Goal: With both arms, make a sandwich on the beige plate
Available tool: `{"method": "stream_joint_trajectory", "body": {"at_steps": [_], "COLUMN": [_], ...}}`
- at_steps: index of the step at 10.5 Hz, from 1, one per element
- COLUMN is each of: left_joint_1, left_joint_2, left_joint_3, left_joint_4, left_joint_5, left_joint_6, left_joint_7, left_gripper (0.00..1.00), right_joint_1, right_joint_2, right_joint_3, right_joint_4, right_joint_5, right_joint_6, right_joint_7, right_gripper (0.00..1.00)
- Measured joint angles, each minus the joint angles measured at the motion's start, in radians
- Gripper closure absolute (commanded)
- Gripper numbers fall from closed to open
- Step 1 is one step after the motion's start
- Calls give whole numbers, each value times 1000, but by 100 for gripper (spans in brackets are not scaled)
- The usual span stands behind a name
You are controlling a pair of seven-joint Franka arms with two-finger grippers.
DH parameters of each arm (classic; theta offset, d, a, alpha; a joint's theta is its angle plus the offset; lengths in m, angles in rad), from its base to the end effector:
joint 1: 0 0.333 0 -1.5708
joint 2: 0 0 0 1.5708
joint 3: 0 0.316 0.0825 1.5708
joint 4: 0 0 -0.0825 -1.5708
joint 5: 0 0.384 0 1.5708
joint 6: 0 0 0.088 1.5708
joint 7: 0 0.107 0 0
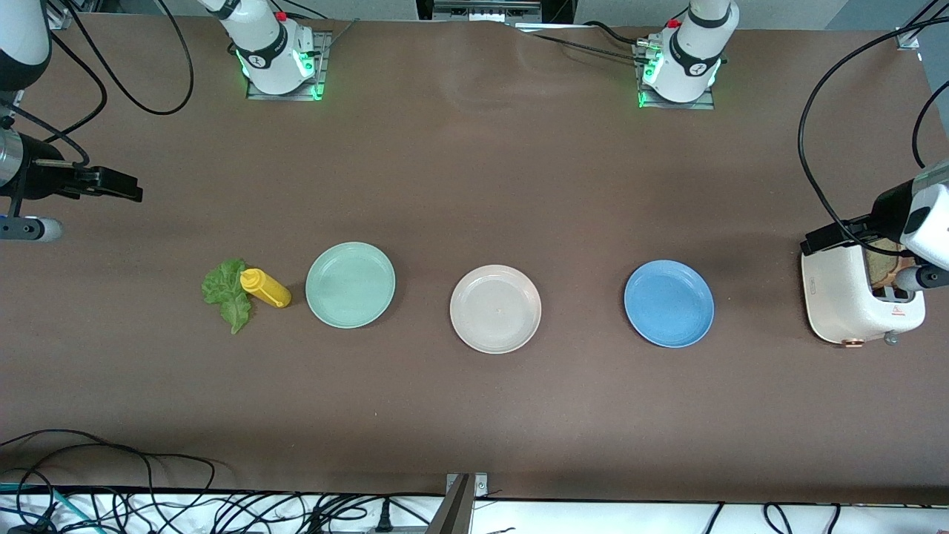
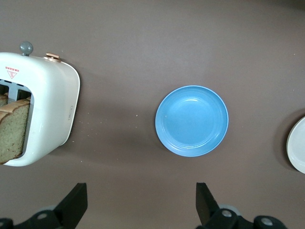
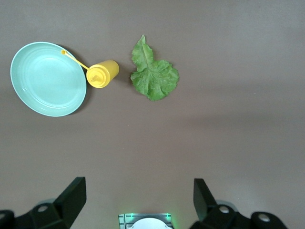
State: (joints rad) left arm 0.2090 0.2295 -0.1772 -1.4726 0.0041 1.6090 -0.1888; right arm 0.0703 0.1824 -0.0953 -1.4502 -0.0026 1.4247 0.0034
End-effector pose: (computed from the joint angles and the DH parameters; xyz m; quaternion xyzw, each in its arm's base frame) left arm 0.6199 0.0313 0.5407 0.9926 0.1111 -0.0460 0.0145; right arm 0.5906 -0.0101 0.5650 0.9945 -0.0143 -0.1034 0.0088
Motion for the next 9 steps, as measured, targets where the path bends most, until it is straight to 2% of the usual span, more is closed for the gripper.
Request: {"method": "stream_joint_trajectory", "body": {"at_steps": [6, 9], "left_joint_1": [15, 29], "left_joint_2": [1, 1], "left_joint_3": [5, 6], "left_joint_4": [-3, -3], "left_joint_5": [0, 0], "left_joint_6": [5, 10], "left_joint_7": [2, 12], "left_gripper": [0, 0], "right_joint_1": [0, 0], "right_joint_2": [-1, -7], "right_joint_3": [0, 3], "right_joint_4": [-1, -3], "right_joint_5": [0, 1], "right_joint_6": [5, 53], "right_joint_7": [0, 0], "right_gripper": [0, 0]}}
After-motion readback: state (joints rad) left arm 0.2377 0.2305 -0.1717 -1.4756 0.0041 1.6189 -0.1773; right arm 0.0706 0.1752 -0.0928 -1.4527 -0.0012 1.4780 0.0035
